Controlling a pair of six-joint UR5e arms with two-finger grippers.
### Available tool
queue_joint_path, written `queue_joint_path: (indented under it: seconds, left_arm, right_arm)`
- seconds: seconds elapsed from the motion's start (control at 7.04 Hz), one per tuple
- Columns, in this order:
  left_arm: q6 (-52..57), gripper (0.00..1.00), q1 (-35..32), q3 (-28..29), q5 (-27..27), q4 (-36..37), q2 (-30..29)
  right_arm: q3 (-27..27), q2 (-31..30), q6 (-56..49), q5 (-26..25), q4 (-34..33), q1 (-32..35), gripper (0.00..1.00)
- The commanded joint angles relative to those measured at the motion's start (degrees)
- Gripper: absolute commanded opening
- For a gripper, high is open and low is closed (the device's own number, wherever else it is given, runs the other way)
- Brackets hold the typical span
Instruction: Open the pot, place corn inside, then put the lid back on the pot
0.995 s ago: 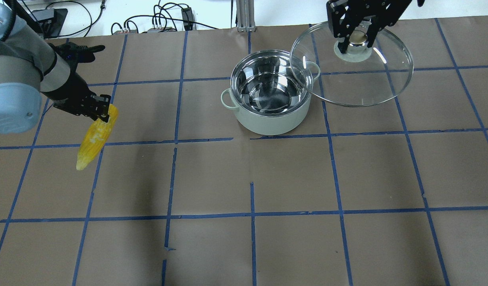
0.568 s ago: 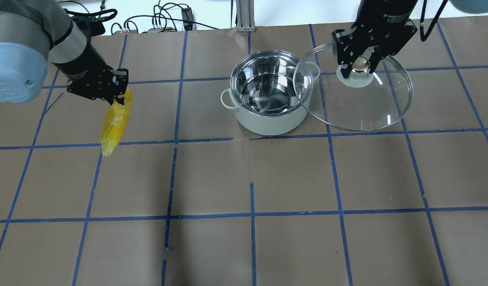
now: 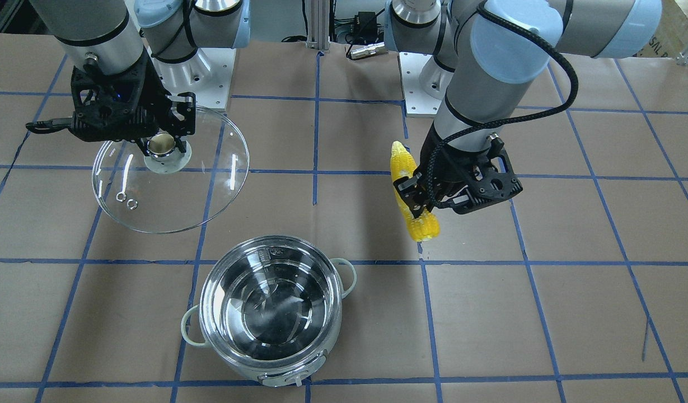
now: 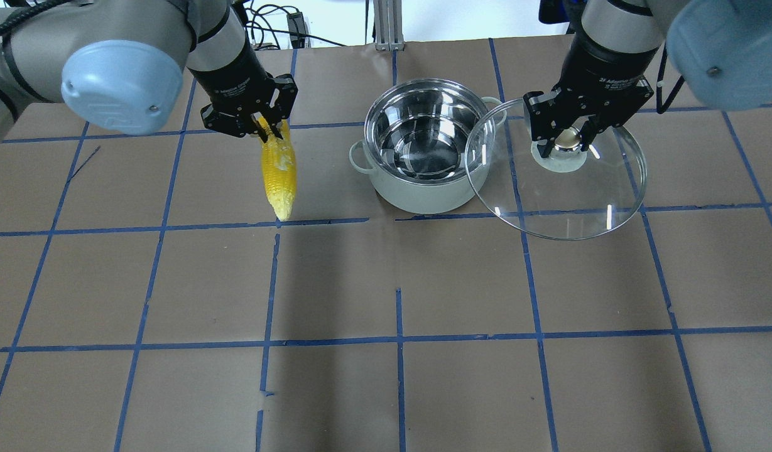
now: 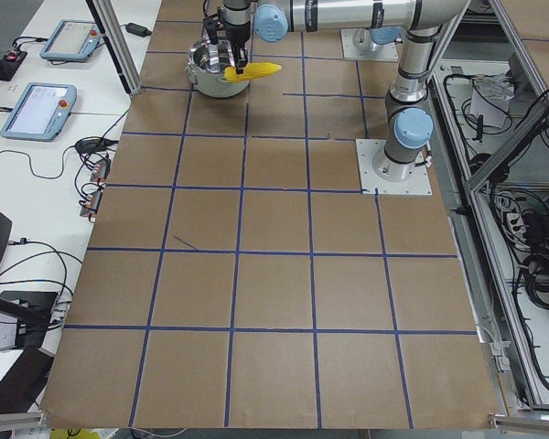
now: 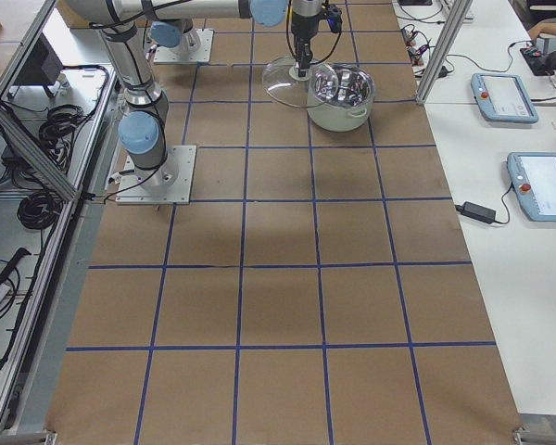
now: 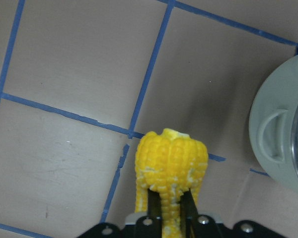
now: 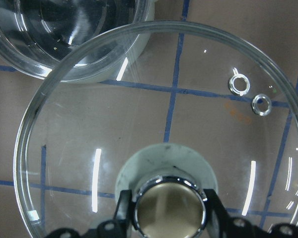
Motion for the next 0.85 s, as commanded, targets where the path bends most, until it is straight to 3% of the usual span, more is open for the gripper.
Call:
queue_joint_path:
  seconds: [0.0, 0.28, 0.43, 0.57, 0.71]
  left_arm:
    - [-9.0, 0.07, -4.9, 2.2, -1.4, 5.6, -4.6]
    - [-14.5, 0.04, -7.4, 7.0, -1.5, 6.7, -9.6]
    - [-15.5, 0.04, -8.2, 9.8, -1.5, 6.7, -12.2]
    - [-17.7, 0.04, -8.9, 12.5, -4.8, 9.5, -15.4]
    - [-21.2, 0.03, -9.1, 14.8, -7.0, 10.9, -17.4]
  right_arm:
    - [0.2, -0.8, 0.6, -0.2, 0.2, -0.1, 0.16]
    - [3.1, -3.4, 0.3, 0.3, -0.9, 0.1, 0.16]
    - [5.4, -4.7, 0.3, 0.2, -6.7, 0.4, 0.16]
    - [6.7, -4.6, 0.5, 0.5, -11.5, 0.5, 0.17]
    - [6.5, -4.7, 0.6, 0.7, -11.7, 0.5, 0.17]
